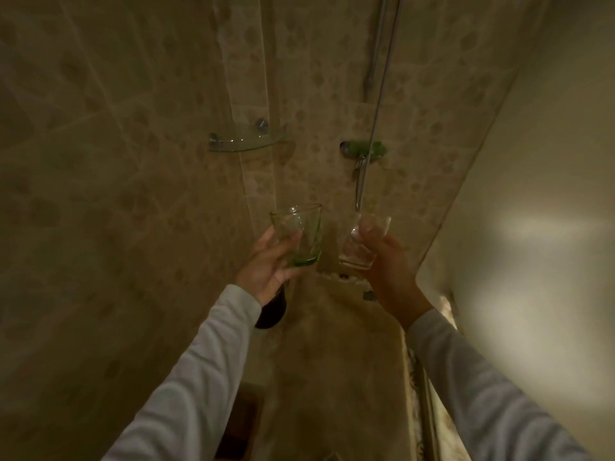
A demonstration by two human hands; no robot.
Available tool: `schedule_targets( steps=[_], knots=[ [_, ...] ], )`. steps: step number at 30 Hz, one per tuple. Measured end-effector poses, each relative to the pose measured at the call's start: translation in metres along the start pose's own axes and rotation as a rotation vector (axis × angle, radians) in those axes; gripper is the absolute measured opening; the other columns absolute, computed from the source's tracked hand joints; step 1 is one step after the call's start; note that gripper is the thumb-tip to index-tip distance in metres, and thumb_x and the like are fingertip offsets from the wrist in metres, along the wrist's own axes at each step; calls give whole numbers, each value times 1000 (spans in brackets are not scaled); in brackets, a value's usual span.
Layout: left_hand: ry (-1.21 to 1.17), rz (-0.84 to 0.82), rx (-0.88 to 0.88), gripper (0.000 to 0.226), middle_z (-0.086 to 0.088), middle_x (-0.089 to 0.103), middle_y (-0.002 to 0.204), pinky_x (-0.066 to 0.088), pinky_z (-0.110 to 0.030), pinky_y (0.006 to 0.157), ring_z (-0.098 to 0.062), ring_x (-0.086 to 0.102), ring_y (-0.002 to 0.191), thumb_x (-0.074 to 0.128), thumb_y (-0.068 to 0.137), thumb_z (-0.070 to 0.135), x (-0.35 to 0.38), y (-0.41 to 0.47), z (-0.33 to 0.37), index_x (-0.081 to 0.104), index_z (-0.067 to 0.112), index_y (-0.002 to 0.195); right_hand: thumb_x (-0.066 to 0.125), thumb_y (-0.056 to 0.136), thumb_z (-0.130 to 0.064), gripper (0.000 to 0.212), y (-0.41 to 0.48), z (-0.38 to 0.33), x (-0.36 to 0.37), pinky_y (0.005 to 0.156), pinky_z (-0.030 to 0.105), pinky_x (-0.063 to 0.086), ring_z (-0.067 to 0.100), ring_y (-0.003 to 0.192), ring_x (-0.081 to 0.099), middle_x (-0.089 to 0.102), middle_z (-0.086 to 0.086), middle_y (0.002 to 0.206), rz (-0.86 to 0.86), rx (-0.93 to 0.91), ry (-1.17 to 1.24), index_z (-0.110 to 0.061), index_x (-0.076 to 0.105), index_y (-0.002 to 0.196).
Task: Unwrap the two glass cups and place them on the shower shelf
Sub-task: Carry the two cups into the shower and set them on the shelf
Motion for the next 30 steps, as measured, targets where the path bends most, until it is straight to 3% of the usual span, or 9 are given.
schedule_targets(
  steps=[3,6,10,14,19,21,23,27,30],
  knots=[
    [14,64,7,69,-16,64,129,58,-47,79,-34,63,115,89,66,26,8,52,3,60,13,127,72,91,-45,25,52,-6,-24,66,27,57,11,75,71,72,-5,82,-11,20,-23,-20,75,93],
    [12,28,22,59,-13,66,127,58,-46,79,-33,64,115,87,70,23,19,91,8,63,16,124,77,84,-50,30,96,-11,-39,68,26,58,10,81,74,76,-5,89,-59,41,-28,-23,77,95],
    [-33,106,27,85,-16,65,128,59,-47,76,-32,65,113,86,66,19,19,127,14,45,7,139,84,71,-59,43,142,-9,-51,69,27,59,10,79,73,75,-6,89,-79,62,19,-25,77,96],
    [6,176,12,105,-19,51,142,59,-45,75,-32,64,114,87,61,20,9,164,25,30,6,148,85,68,-59,40,189,-3,-53,64,30,55,9,71,69,71,-10,80,-116,72,46,-27,75,89],
    [72,145,38,60,-12,70,116,58,-45,76,-30,68,108,92,58,28,-18,223,44,65,15,109,69,92,-37,12,260,5,-44,69,34,51,9,72,67,68,-11,79,-132,56,88,-26,70,88],
    [74,127,72,42,-11,72,112,58,-45,76,-30,69,105,90,61,26,-36,251,56,71,19,97,60,100,-27,18,295,11,-37,68,33,49,7,68,65,67,-12,75,-133,61,91,-26,69,85],
    [71,120,95,40,-10,72,110,58,-44,75,-29,70,103,87,65,23,-52,277,69,71,18,101,55,104,-24,26,329,15,-25,64,28,45,3,61,62,64,-14,70,-160,71,80,-27,65,80],
    [77,130,148,26,-7,74,105,59,-43,72,-25,72,98,80,73,18,-79,328,104,72,19,98,59,103,-31,19,399,18,-3,66,32,52,6,65,65,66,-13,74,-168,41,52,-25,66,86],
    [102,145,176,29,-9,73,108,58,-53,80,-29,69,103,81,70,21,-99,367,139,73,19,98,66,98,-38,17,452,17,19,70,36,54,11,70,64,65,-8,79,-180,9,30,-25,69,87]
  ],
)
Point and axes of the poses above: each hand's wrist, its own y-axis towards the middle knuckle, its own x-axis out of the palm, z = x × y, the point moved 5 cm from there along y, towards the middle knuckle
